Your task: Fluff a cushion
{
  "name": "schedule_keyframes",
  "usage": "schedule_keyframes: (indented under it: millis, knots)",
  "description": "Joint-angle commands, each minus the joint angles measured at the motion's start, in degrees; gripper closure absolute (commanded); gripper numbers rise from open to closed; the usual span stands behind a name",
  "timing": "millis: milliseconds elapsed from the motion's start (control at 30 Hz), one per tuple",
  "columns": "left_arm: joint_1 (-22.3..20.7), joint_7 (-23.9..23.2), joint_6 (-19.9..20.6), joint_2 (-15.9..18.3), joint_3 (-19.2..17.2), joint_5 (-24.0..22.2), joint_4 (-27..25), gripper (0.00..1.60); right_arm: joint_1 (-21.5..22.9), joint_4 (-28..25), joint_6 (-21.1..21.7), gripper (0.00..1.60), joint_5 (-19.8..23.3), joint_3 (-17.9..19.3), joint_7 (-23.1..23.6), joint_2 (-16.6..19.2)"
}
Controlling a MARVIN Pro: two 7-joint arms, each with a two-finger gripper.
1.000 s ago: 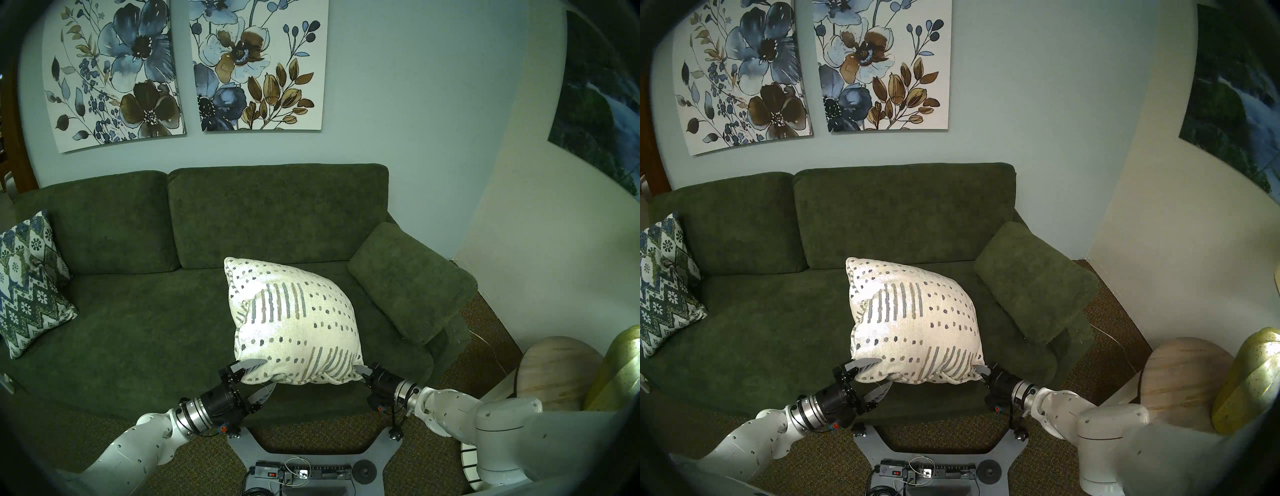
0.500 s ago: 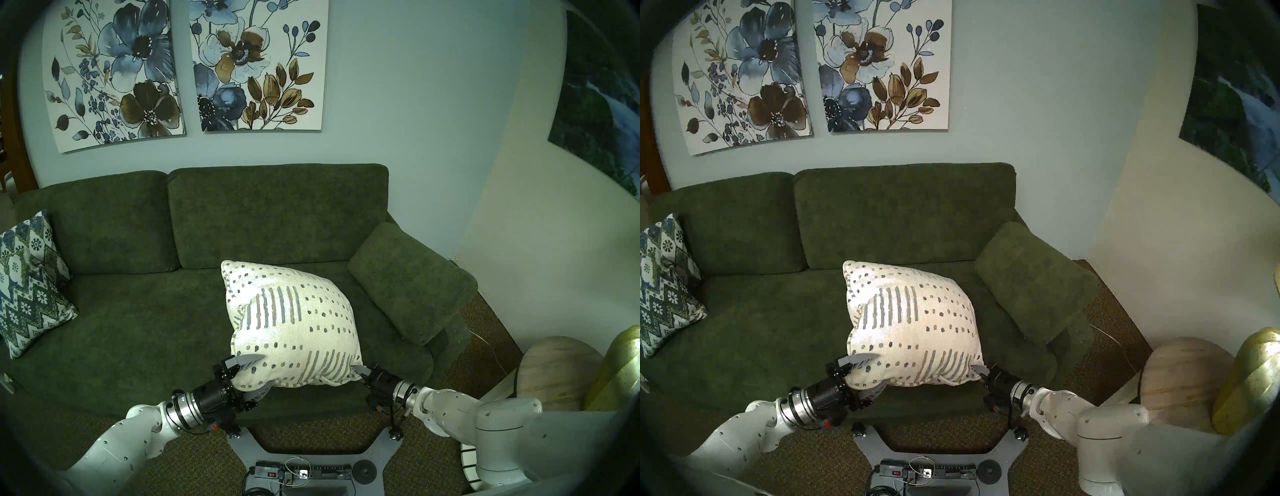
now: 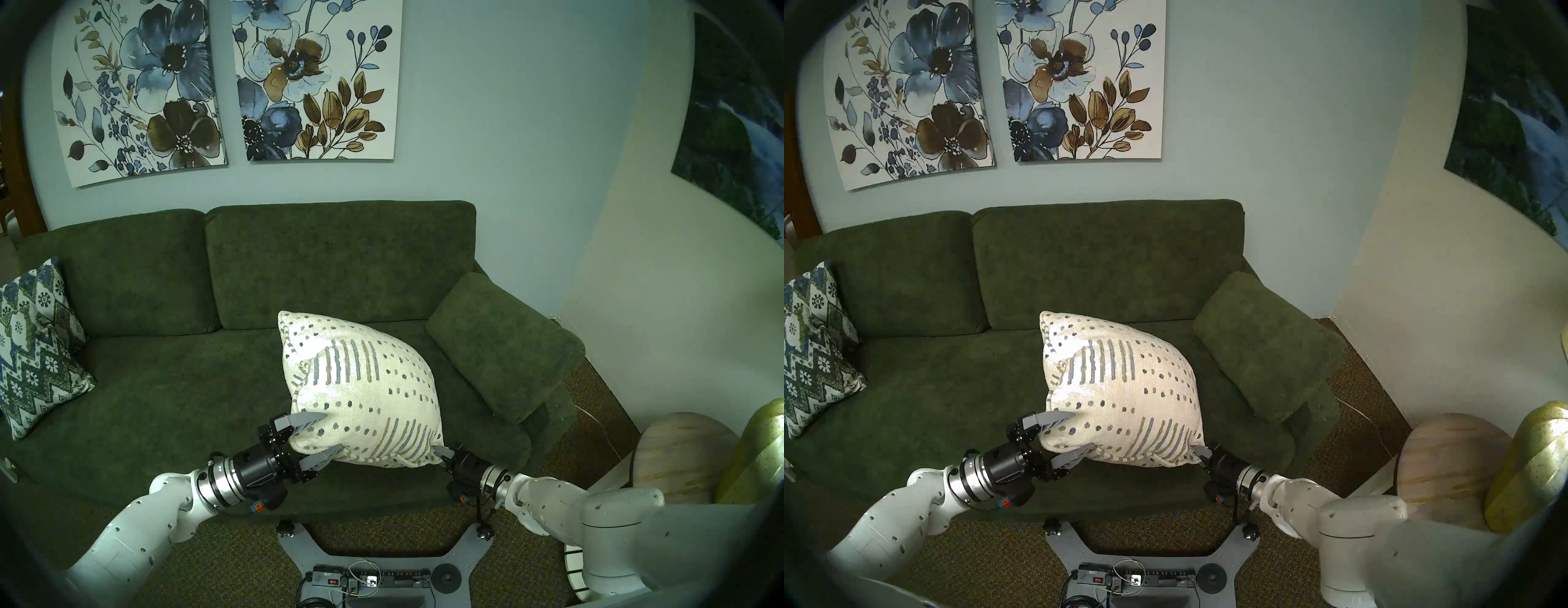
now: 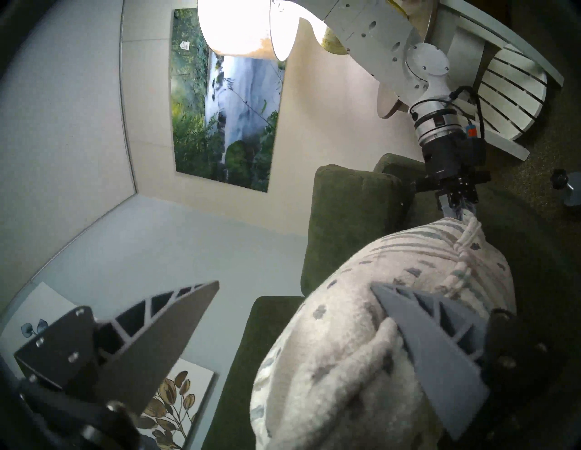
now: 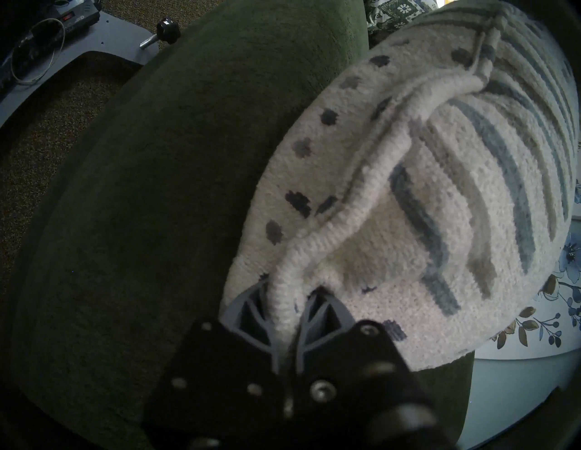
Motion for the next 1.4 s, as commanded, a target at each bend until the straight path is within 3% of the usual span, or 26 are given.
schedule_keyframes:
  millis: [0, 967, 1200, 1367]
  knots:
    - [-0.1, 3.84, 0.09, 1.06, -2.61, -2.07, -6.07, 0.0, 0.44, 0.09, -0.19, 1.6, 0.25, 0.24, 0.5, -0.09]
    - [4.33, 3.38, 0.11, 2.35, -9.77, -6.09, -23.15, 0.0, -0.16, -0.4, -0.34, 1.6, 1.03, 0.99, 2.73, -0.93]
    - [3.36, 2.24, 0.75, 1.47, -11.33, -7.12, -21.55, 0.0, -0.81, -0.48, -0.22, 1.6, 1.1, 1.0, 3.4, -1.23]
    - [2.71, 0.8, 0.85, 0.11, -10.18, -7.49, -17.68, 0.0, -1.21, -0.65, -0.31, 1.6, 1.21, 1.02, 3.38, -1.38]
